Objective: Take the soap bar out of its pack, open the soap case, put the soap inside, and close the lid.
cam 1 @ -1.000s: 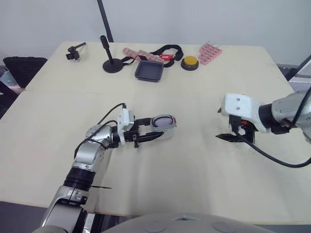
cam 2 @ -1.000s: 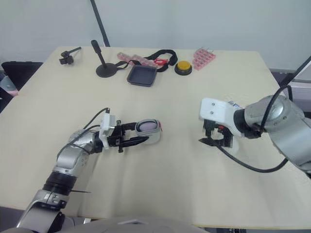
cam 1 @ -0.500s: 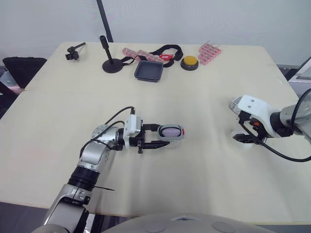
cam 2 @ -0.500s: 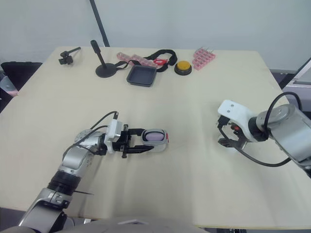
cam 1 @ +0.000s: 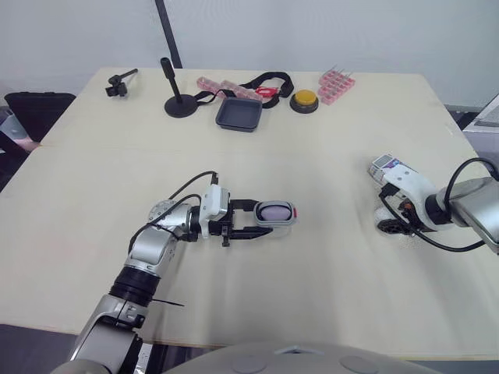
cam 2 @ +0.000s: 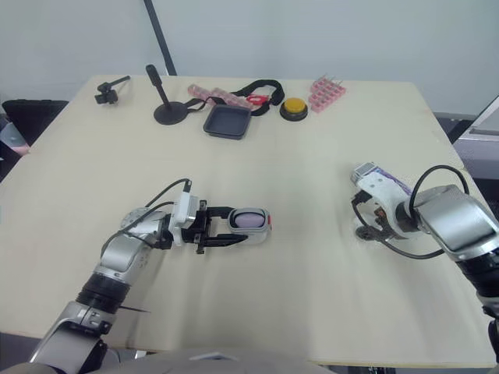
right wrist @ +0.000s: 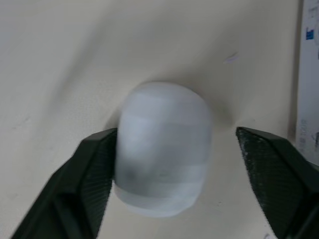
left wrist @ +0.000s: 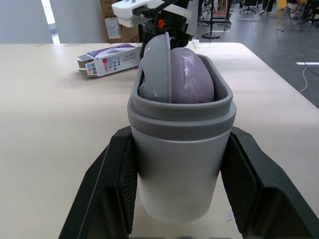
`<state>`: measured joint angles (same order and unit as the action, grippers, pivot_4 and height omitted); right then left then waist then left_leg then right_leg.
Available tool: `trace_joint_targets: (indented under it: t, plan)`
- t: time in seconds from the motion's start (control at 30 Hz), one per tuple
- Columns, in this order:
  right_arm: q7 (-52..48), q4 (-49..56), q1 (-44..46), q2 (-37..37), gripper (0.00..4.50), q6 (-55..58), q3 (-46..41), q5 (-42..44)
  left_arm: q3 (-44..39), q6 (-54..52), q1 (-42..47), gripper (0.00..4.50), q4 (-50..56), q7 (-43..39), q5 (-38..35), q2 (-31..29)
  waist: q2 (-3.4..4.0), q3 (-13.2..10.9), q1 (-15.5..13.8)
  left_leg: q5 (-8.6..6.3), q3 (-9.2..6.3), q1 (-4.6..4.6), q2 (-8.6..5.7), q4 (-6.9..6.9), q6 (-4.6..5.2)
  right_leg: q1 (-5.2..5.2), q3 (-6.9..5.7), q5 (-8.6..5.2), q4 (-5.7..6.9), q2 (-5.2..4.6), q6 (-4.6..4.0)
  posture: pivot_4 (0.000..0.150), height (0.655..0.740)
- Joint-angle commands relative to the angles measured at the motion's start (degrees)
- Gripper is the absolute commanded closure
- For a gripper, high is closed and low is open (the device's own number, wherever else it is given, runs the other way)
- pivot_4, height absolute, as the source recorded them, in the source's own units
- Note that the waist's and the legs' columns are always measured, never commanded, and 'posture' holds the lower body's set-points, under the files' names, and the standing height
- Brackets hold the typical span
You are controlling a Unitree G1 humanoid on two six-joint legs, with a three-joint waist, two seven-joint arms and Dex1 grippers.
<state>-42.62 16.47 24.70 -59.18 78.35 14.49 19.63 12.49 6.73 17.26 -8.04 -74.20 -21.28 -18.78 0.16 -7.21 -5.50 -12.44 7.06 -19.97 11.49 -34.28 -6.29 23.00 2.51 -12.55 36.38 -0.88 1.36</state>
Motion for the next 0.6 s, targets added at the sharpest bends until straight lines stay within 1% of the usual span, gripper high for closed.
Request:
trace_joint_targets:
  t: [0.03,0.07,0.1,0.13,0.27,0.33,0.4,0.6]
  plan:
    - [0.89,0.63,0.61,-0.93,1.85,-0.05,0.42,-0.81,-0.24,0.50,-0.02,2.66,2.32,0.36,-0.28,-0.20,-0.01,0.00,-0.04,0.00,0.00,0.00,0.00,-0.02,0.00,-0.01,0.00,0.00,0.00,0.00,0.00,0.150,0.7400]
    - [0.76,0.83,0.61,-1.10,2.23,-0.16,0.48,-0.76,-0.21,0.48,0.03,2.66,2.36,0.47,-0.26,-0.15,-0.01,0.00,-0.05,0.00,0.00,0.00,0.00,-0.03,0.00,-0.01,0.00,0.00,0.01,-0.01,0.00,0.150,0.7400]
    - [0.50,1.16,0.57,-1.42,2.48,-0.42,0.63,-0.73,-0.16,0.49,0.12,2.66,2.35,0.59,-0.23,-0.10,-0.01,0.00,-0.08,0.00,0.00,0.01,-0.01,-0.04,0.00,-0.01,0.00,0.00,0.02,-0.02,0.00,0.150,0.7400]
    - [0.15,1.75,0.49,-1.89,2.54,-0.61,0.77,-0.62,-0.12,0.62,0.25,2.66,2.29,0.69,-0.19,0.02,0.00,0.00,-0.09,0.00,0.00,0.02,-0.01,-0.04,0.00,-0.03,0.00,0.00,0.03,-0.02,0.00,0.150,0.7400]
    - [-0.99,5.17,1.33,-4.21,2.54,-3.69,0.93,-0.94,-0.13,0.58,0.98,2.66,2.16,1.04,-0.60,0.81,0.01,0.00,-0.25,0.00,0.00,0.01,-0.01,-0.02,0.00,-0.03,0.00,0.00,0.02,-0.02,0.00,0.150,0.7400]
    - [-3.08,8.87,2.73,-6.39,2.54,-7.24,0.23,-0.60,-0.06,0.54,1.42,2.66,2.11,1.18,-0.91,1.54,0.05,-0.03,-0.32,-0.01,0.00,0.00,-0.01,-0.01,0.00,-0.02,0.00,0.00,0.00,-0.01,0.00,0.150,0.7400]
    - [-6.15,12.88,5.53,-7.12,2.54,-8.00,-1.77,2.28,0.17,0.34,1.77,2.66,2.02,1.21,-0.90,2.20,0.06,-0.03,-0.18,-0.02,0.00,0.00,0.00,-0.01,0.01,-0.02,0.02,0.00,-0.01,0.00,0.00,0.150,0.7400]
    - [-11.33,20.30,11.31,-4.27,2.54,-10.23,-5.61,9.10,0.92,1.17,3.48,2.66,-1.10,0.83,0.06,3.89,0.05,-0.02,-0.26,-0.02,0.00,0.01,0.02,0.00,0.03,-0.02,0.01,0.00,0.00,0.02,0.00,0.150,0.7400]
